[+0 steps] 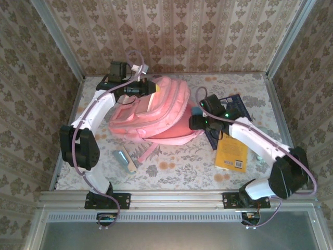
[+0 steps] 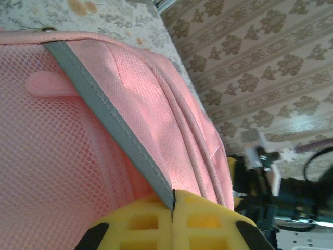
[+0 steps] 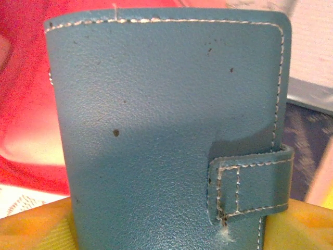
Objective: Pack the student bag
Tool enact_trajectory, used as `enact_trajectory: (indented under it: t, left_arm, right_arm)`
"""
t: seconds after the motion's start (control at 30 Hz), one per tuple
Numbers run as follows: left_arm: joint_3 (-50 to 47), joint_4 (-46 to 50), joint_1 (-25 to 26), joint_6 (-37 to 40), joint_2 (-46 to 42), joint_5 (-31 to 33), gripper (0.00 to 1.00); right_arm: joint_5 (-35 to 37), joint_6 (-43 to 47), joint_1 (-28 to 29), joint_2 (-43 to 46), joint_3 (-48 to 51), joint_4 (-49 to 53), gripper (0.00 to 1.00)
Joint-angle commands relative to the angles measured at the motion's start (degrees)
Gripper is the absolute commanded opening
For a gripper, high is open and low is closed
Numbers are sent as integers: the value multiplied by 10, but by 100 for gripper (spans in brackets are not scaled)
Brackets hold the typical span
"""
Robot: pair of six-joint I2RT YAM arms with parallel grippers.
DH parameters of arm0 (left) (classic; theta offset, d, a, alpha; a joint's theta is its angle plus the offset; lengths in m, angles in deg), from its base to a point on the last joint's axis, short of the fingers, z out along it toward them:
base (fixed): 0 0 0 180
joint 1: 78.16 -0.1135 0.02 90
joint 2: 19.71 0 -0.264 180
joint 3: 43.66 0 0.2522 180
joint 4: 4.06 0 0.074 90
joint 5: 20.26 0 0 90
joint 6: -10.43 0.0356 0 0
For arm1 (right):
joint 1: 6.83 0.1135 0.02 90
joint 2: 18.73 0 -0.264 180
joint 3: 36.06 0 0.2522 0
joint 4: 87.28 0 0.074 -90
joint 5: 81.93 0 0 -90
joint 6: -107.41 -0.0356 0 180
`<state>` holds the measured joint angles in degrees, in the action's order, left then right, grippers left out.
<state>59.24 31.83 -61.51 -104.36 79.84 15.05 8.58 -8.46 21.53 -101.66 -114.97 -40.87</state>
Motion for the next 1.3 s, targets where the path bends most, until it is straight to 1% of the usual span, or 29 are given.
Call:
enact_trajectory:
  t: [0.0, 0.1, 0.23, 0.33, 0.43, 0.53, 0.6, 0.63, 0.67, 0.7, 0.83, 0.97, 1.07, 1.13, 1.27]
  left_arm:
    - [-11, -109, -6, -26, -62, -79, 0]
    - [-32, -153, -11, -50, -78, -93, 0]
    - [-60, -221, -21, -96, -93, -105, 0]
    - [-77, -273, -27, -132, -94, -113, 0]
    - [-80, -291, -27, -146, -92, -116, 0]
    - [-85, -312, -28, -157, -91, -117, 0]
    - [-88, -321, -29, -162, -90, -116, 0]
    - [-91, -329, -31, -167, -88, -116, 0]
    - [-94, -337, -32, -172, -87, -116, 0]
    - [-96, -345, -35, -179, -86, -116, 0]
    - [-106, -368, -43, -197, -86, -113, 0]
    - [-108, -372, -45, -202, -82, -110, 0]
    - [-108, -373, -47, -205, -80, -108, 0]
    - [-110, -373, -50, -206, -79, -105, 0]
    - [-111, -372, -54, -208, -77, -98, 0]
  right_arm:
    - [-67, -3, 0, -61, -45, -69, 77]
    - [-116, -37, 0, -106, -61, -128, 77]
    - [-182, -102, 2, -154, -65, -235, 78]
    - [-216, -158, 5, -191, -69, -316, 79]
    - [-231, -203, 17, -235, -90, -372, 80]
    - [-245, -237, 32, -289, -137, -393, 80]
    - [-255, -259, 41, -328, -171, -398, 83]
    - [-256, -270, 45, -346, -188, -395, 86]
    - [-252, -279, 47, -356, -198, -395, 91]
    - [-245, -285, 49, -363, -203, -397, 99]
    - [-217, -281, 50, -347, -183, -408, 100]
    - [-202, -262, 42, -315, -159, -396, 100]
    - [-160, -219, 40, -278, -151, -338, 100]
    - [-108, -187, 39, -245, -144, -282, 100]
    - [-60, -144, 34, -192, -123, -236, 100]
